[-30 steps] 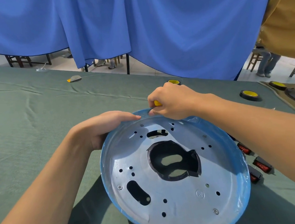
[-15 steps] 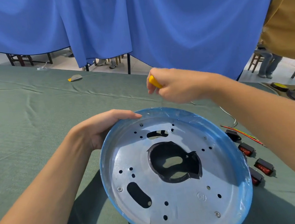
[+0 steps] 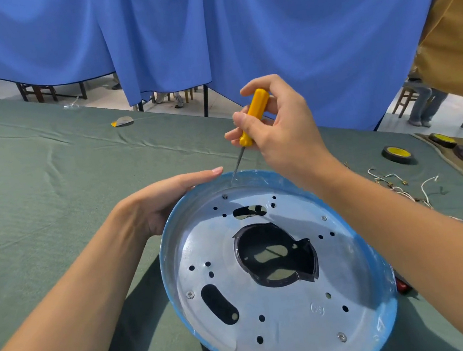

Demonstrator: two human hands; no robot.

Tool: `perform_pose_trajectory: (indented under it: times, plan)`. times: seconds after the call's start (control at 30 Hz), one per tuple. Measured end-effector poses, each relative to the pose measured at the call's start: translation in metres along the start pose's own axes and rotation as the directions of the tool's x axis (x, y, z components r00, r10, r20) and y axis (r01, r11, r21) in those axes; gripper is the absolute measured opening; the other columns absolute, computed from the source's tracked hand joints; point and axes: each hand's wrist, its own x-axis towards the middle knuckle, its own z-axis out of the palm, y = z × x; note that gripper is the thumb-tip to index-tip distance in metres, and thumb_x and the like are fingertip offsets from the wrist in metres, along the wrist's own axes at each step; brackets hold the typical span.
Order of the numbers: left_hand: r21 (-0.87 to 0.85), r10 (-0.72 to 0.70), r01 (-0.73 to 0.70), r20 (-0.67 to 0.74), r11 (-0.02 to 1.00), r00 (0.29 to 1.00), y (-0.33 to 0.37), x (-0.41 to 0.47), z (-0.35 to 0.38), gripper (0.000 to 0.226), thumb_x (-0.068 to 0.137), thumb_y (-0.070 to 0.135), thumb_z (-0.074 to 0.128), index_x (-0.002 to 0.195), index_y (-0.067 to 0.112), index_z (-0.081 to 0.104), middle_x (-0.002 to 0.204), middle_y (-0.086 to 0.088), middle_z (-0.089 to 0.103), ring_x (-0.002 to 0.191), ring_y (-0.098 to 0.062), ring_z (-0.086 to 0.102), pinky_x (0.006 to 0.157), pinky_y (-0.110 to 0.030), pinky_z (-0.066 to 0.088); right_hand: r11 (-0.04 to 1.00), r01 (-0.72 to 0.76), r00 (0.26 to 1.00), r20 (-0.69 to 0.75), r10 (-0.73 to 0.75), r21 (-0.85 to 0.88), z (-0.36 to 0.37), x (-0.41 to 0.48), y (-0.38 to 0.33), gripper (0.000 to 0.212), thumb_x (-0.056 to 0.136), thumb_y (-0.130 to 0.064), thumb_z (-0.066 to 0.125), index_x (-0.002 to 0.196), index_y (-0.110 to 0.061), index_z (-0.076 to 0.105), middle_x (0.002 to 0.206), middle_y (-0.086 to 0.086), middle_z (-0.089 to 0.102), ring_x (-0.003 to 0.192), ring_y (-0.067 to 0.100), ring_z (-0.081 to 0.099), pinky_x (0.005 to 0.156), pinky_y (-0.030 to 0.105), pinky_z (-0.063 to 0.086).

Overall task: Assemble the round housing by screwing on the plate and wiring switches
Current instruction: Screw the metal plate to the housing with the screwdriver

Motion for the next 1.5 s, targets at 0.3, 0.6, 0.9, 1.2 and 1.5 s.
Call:
perform_pose_trajectory:
  times: [0.3, 0.6, 0.9, 1.2, 1.5]
  plan:
    - [0.034, 0.027, -0.025, -0.075, 0.999, 0.997, 0.001, 0.001, 0.002, 0.043, 0.079, 0.054, 0.068, 0.093, 0.017, 0.081, 0.091, -0.010, 0.076, 0.070, -0.017, 0.071, 0.059, -0.026, 0.056, 0.995, 0.034, 0.998, 0.064, -0.028, -0.095, 0.013, -0.001, 0.002, 0.019, 0.094, -0.009, 0.060, 0.111, -0.010, 0.051, 0.085, 0.004, 0.059, 0.070, 0.015, 0.072, 0.075, 0.042, 0.059]
    - [0.025, 0.013, -0.011, -0.080, 1.000, 0.997, 0.001, 0.001, 0.003, 0.045, 0.081, 0.054, 0.066, 0.096, 0.014, 0.080, 0.095, -0.012, 0.075, 0.072, -0.019, 0.071, 0.061, -0.027, 0.057, 0.996, 0.045, 0.998, 0.057, -0.040, -0.083, 0.011, 0.000, 0.000, 0.019, 0.093, -0.007, 0.059, 0.111, -0.009, 0.051, 0.085, 0.004, 0.058, 0.070, 0.014, 0.072, 0.071, 0.039, 0.060]
    - [0.029, 0.027, -0.025, -0.066, 0.999, 0.997, 0.002, 0.000, 0.005, 0.042, 0.081, 0.053, 0.064, 0.093, 0.017, 0.081, 0.093, -0.010, 0.075, 0.071, -0.016, 0.071, 0.060, -0.026, 0.056, 0.996, 0.034, 0.996, 0.082, -0.028, -0.078, 0.009, -0.003, 0.002, 0.019, 0.094, -0.006, 0.059, 0.110, -0.008, 0.051, 0.087, 0.006, 0.058, 0.072, 0.016, 0.072, 0.072, 0.042, 0.060]
    - [0.049, 0.020, -0.017, -0.070, 0.999, 0.997, 0.003, 0.002, 0.004, 0.043, 0.080, 0.054, 0.061, 0.087, 0.017, 0.082, 0.089, -0.009, 0.076, 0.066, -0.015, 0.071, 0.056, -0.024, 0.055, 0.994, 0.069, 0.989, 0.133, -0.058, -0.082, 0.009, -0.003, 0.000, 0.015, 0.094, -0.006, 0.059, 0.102, -0.012, 0.048, 0.086, 0.009, 0.060, 0.073, 0.015, 0.072, 0.072, 0.042, 0.060]
    - [0.041, 0.024, -0.021, -0.076, 0.999, 0.997, 0.001, 0.005, 0.001, 0.043, 0.080, 0.054, 0.063, 0.088, 0.017, 0.082, 0.090, -0.009, 0.076, 0.069, -0.015, 0.071, 0.058, -0.025, 0.056, 0.994, 0.061, 0.991, 0.128, -0.049, -0.089, 0.006, -0.005, 0.003, 0.014, 0.094, -0.006, 0.058, 0.104, -0.009, 0.049, 0.085, 0.008, 0.060, 0.073, 0.015, 0.072, 0.072, 0.043, 0.059]
